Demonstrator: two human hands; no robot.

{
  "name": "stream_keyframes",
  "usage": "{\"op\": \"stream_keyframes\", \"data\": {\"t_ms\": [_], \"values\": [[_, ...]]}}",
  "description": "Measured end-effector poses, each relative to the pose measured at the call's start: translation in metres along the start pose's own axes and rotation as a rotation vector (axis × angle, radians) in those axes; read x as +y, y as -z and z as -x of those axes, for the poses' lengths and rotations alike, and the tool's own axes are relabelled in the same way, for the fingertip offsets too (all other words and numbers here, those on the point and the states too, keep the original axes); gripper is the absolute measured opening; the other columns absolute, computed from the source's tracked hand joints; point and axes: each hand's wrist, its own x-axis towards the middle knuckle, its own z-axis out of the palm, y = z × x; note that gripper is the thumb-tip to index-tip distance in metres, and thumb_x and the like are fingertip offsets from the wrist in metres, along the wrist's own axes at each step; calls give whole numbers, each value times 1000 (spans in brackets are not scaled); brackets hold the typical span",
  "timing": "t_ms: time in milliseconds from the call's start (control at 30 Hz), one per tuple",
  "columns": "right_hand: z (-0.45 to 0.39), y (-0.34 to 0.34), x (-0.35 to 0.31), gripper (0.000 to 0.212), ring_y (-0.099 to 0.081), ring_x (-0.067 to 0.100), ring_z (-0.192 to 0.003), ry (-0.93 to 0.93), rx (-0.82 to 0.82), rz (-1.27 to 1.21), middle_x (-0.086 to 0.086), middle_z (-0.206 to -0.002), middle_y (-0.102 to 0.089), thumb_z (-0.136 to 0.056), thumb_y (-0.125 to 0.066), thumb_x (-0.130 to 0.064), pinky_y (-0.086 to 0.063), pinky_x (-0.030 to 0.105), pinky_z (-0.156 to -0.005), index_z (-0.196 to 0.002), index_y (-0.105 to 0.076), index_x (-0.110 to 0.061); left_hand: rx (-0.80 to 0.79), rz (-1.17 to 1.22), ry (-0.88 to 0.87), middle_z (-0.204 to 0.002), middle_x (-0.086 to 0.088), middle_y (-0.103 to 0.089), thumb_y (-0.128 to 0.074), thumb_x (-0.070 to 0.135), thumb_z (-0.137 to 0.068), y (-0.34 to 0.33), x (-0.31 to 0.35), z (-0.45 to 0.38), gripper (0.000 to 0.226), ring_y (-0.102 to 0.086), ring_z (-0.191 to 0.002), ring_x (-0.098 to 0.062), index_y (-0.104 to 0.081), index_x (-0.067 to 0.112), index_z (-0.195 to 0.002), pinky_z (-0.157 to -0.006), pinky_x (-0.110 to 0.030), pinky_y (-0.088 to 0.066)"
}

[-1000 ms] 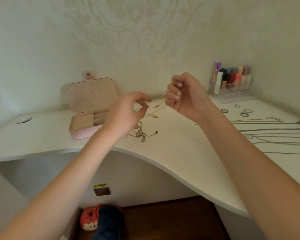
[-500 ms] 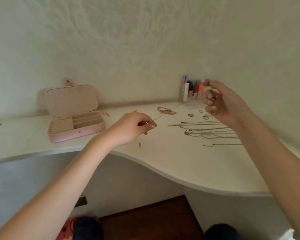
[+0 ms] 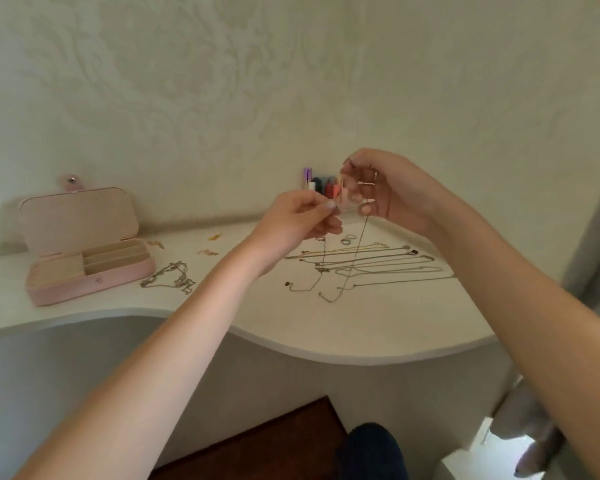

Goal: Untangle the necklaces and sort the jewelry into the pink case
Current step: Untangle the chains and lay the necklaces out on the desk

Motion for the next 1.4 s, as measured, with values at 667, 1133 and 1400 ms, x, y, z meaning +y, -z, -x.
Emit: {"op": "stream_keyframes", "data": {"t_ms": [667,1133,1400], "values": [[16,-3,0,24,-26,6,-38,27,42,571,-14,-39,-34,-92,-58,-36,-26,19,-39,-87,-55,-13,156,-1,-96,-62,4,-66,-63,14,-89,4,26,0,11,-58,-54,-9,-63,13,-78,-47,-21,-45],[17,11,-31,18,-34,11,-43,128,249,295,-3,-51,-39,-95,-53,-27,-34,23,-44,-83,-62,-17,-237,276,124,-67,-2,-53,-45,23,-98,-32,12,10,15,-64,-64,-17,-53,11,-95,-85,-38,-52],[27,32,-13,16,-31,10,-44,19,342,241,-5,-54,-38,-94,-55,-28,-31,20,-41,-88,-63,-16,-342,138,231,-62,5,-22,-52,30,-95,-40,4,12,29,-22,-47,-6,-57,14,-119,-35,-14,-21]]}}
